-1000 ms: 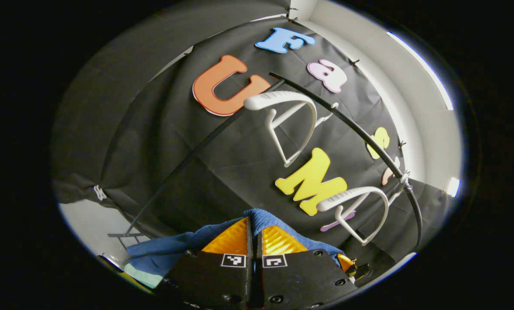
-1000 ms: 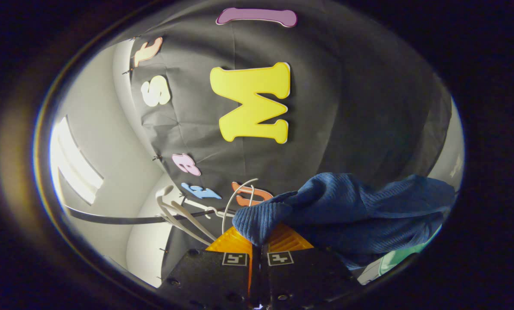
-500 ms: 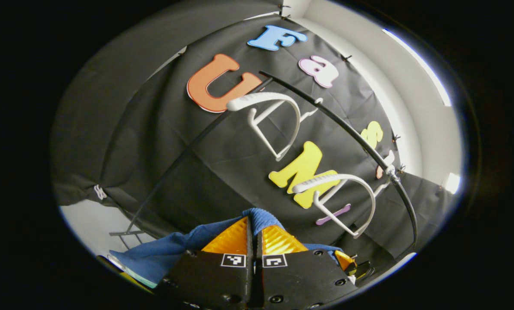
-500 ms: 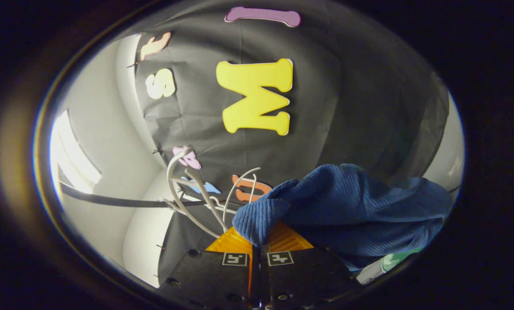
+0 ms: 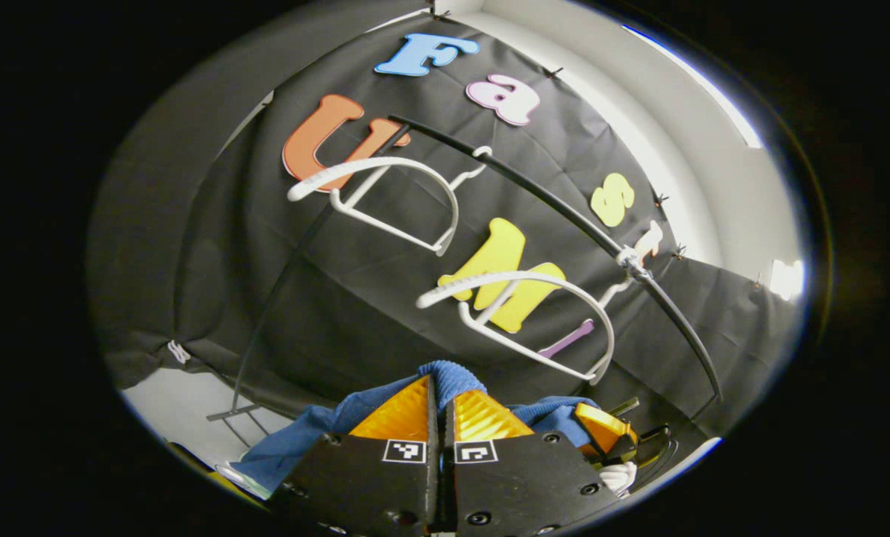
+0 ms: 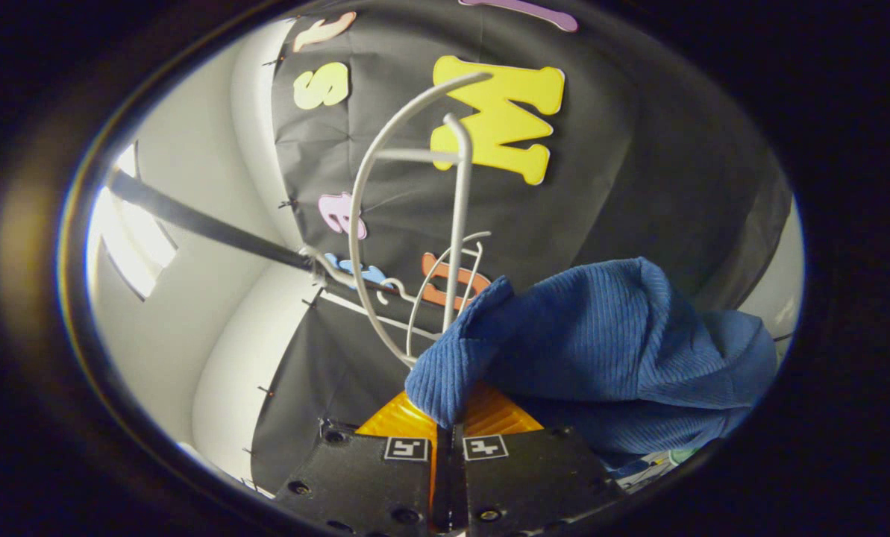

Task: Grasp the clothes on the hanger with both hands and then place them into the laundry hamper below.

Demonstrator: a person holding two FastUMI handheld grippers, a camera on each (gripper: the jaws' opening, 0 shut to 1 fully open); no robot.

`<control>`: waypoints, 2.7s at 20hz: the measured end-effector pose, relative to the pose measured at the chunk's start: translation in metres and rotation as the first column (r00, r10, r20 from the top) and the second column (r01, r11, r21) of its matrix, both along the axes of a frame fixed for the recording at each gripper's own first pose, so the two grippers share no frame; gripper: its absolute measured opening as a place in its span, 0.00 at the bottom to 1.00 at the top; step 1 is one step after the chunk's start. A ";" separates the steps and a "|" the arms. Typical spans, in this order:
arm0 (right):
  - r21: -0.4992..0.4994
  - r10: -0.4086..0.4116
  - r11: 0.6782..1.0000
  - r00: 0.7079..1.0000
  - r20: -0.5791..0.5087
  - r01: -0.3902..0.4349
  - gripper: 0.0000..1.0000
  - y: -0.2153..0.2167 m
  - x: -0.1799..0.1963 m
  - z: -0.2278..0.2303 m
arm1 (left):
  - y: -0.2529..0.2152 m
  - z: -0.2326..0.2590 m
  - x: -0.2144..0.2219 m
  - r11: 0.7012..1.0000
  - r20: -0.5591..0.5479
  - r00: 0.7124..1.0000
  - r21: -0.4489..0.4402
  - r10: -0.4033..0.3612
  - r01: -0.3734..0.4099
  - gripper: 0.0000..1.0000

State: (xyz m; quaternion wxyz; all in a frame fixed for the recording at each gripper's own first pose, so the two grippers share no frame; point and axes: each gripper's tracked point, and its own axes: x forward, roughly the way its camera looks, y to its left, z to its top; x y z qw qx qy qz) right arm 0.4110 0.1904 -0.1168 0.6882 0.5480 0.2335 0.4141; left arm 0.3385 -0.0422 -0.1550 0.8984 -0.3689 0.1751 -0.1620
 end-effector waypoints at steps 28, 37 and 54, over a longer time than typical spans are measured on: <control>-0.670 0.005 0.720 0.967 -0.257 -0.181 0.04 0.032 -0.088 -0.312 | -0.083 -0.276 -0.121 0.953 -0.492 0.865 0.206 -0.094 0.221 0.00; -0.778 -0.008 0.559 0.937 -0.350 -0.286 0.04 0.024 -0.106 -0.344 | -0.072 -0.337 -0.161 0.912 -0.649 0.760 0.285 -0.043 0.295 0.00; -0.790 -0.150 0.560 0.907 -0.394 -0.251 0.76 -0.003 -0.105 -0.376 | -0.060 -0.350 -0.174 0.893 -0.678 0.735 0.332 0.003 0.303 0.96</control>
